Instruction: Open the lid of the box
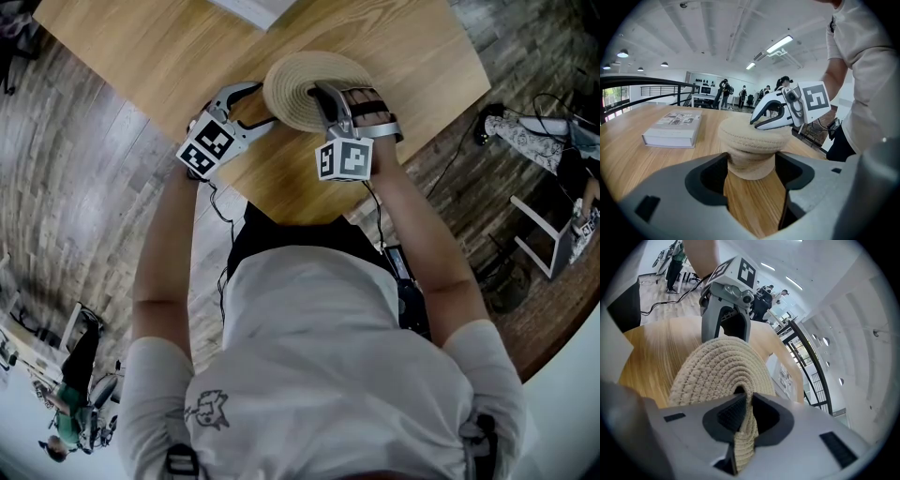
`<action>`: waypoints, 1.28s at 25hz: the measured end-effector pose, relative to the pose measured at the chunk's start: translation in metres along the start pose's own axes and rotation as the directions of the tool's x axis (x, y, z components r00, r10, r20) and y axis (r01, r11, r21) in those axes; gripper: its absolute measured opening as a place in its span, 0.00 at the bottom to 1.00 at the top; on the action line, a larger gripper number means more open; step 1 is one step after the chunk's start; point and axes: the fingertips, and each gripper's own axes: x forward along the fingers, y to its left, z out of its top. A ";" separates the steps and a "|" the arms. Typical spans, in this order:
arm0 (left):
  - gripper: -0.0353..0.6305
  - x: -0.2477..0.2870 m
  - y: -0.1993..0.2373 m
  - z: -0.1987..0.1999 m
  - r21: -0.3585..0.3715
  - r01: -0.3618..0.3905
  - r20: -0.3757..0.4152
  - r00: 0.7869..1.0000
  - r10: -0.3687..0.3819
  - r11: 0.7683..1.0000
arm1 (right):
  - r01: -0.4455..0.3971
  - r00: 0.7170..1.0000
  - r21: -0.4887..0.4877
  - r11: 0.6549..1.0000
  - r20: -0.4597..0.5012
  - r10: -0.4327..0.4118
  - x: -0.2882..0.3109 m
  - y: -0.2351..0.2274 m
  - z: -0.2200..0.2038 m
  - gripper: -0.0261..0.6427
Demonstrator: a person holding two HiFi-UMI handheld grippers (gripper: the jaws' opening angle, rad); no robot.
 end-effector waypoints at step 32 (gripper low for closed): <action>0.52 -0.040 -0.016 0.034 -0.123 -0.134 0.088 0.985 0.145 0.983 | 0.150 0.972 0.357 0.922 0.116 -0.203 -0.110 -0.063 0.013 0.09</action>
